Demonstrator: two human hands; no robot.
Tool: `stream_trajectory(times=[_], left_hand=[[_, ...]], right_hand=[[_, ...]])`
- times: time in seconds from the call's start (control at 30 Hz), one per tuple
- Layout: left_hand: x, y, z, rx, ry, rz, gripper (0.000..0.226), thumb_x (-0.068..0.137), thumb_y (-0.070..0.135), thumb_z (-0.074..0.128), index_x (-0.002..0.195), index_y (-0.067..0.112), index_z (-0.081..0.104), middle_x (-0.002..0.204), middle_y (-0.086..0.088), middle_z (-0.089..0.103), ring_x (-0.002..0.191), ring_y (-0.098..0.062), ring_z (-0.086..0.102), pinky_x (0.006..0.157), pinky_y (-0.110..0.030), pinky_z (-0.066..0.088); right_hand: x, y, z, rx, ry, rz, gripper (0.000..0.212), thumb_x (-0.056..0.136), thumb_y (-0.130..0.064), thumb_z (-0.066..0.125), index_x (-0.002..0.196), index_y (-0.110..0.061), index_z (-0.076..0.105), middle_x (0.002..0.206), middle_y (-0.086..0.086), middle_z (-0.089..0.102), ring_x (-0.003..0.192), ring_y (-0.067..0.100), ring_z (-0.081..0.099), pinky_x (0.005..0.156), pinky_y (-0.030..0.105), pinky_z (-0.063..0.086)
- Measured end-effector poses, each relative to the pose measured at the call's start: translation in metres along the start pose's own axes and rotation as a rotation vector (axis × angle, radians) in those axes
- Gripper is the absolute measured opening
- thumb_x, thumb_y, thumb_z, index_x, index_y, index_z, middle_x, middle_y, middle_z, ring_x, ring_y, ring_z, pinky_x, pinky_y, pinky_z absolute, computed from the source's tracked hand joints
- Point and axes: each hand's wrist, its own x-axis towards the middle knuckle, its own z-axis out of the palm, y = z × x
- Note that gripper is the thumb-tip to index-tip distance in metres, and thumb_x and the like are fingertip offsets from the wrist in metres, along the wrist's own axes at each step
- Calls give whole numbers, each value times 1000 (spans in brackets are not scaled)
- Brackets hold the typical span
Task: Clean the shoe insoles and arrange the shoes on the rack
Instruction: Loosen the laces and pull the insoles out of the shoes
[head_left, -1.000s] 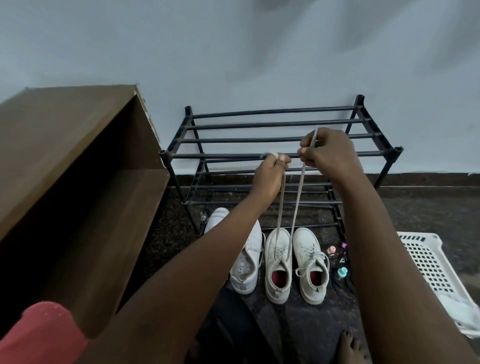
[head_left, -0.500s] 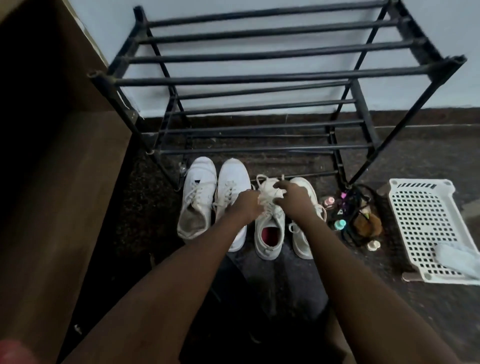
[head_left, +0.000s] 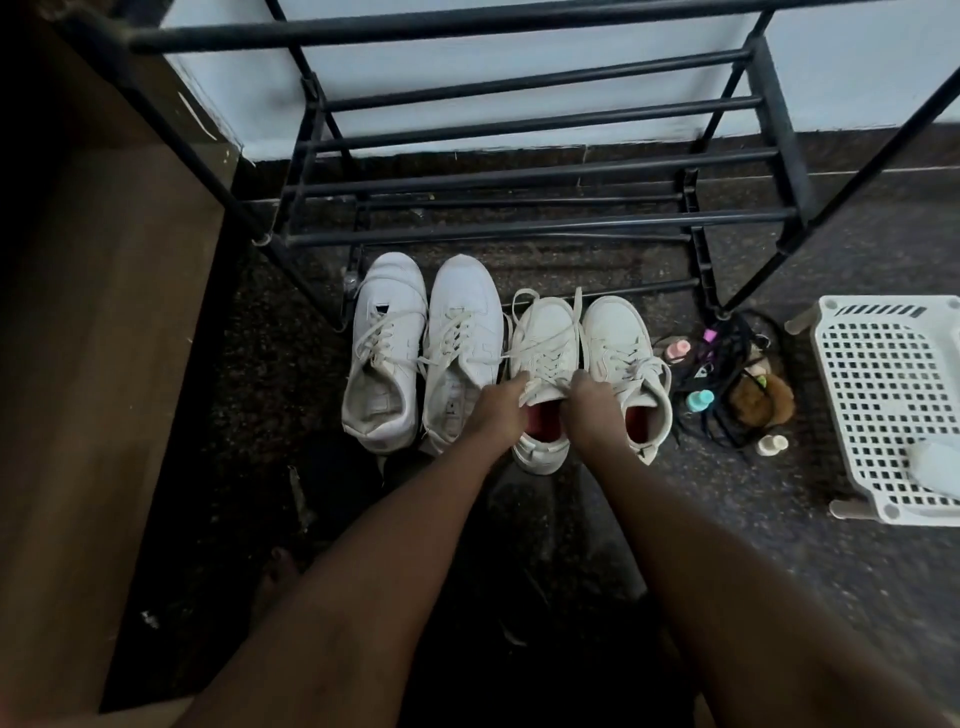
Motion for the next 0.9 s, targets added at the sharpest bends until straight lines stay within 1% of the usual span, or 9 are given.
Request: stream_trajectory(times=[0.07, 0.2, 0.27, 0.4, 0.53, 0.63, 0.73, 0.83, 0.9], left_hand=[[0, -6, -1, -190, 11, -28, 61, 89, -2, 48, 145, 21, 36, 135, -9, 54, 109, -26, 59, 86, -31, 49], [-3, -9, -2, -388, 46, -77, 70, 86, -10, 47, 146, 22, 33, 138, -4, 52, 95, -19, 61, 78, -35, 55], [-7, -5, -1, -286, 39, -44, 75, 86, -8, 47, 149, 27, 24, 137, -5, 52, 100, -19, 60, 78, -30, 52], [-4, 9, -4, 195, 46, 122, 78, 91, 0, 43, 150, 37, 9, 121, -17, 51, 101, -30, 58, 84, -37, 48], [3, 27, -12, 486, 28, 203, 56, 94, 10, 45, 146, 25, 30, 118, -20, 55, 105, -35, 58, 80, -37, 48], [11, 29, -15, 510, -13, 240, 47, 94, 10, 44, 141, 17, 41, 116, -21, 58, 106, -34, 57, 80, -36, 47], [16, 27, -19, 411, -62, 277, 45, 94, 14, 47, 139, 15, 45, 116, -20, 59, 109, -34, 56, 86, -36, 46], [15, 21, -26, 290, -74, 292, 47, 93, 12, 50, 139, 14, 46, 124, -20, 58, 113, -31, 54, 89, -31, 42], [15, 15, -30, 191, -66, 300, 47, 92, 11, 51, 138, 11, 47, 130, -19, 56, 117, -28, 54, 91, -27, 40]], right_hand=[[2, 7, -1, 136, 24, 59, 14, 86, 4, 42, 96, 6, 52, 72, 14, 49, 79, 36, 56, 63, 32, 32], [8, 15, 2, 254, 17, 120, 13, 84, 0, 48, 91, 5, 59, 82, 18, 59, 76, 30, 54, 62, 28, 33], [9, 16, 2, 287, 29, 142, 15, 84, -1, 49, 92, 4, 60, 86, 21, 62, 78, 30, 54, 62, 28, 33], [11, 17, 1, 354, 5, 148, 23, 85, -4, 58, 107, 1, 59, 96, 17, 64, 90, 30, 59, 68, 26, 35], [-1, 5, 3, 404, 144, 240, 40, 83, -6, 63, 116, -6, 41, 100, 15, 61, 91, 30, 58, 70, 32, 42], [-23, -8, 20, 275, 329, 249, 19, 87, -4, 51, 106, -2, 52, 104, 17, 52, 90, 33, 55, 72, 37, 45], [-29, -15, 36, 102, 201, 306, 23, 88, -4, 47, 101, 3, 65, 120, 18, 42, 96, 37, 53, 87, 41, 46], [-18, -27, 29, 89, -31, 604, 28, 93, -13, 48, 117, -10, 61, 144, 6, 18, 126, 35, 28, 98, 45, 32], [-14, -32, 23, 98, -140, 652, 31, 91, -19, 53, 121, -16, 57, 147, 1, 6, 131, 33, 16, 99, 49, 28]])
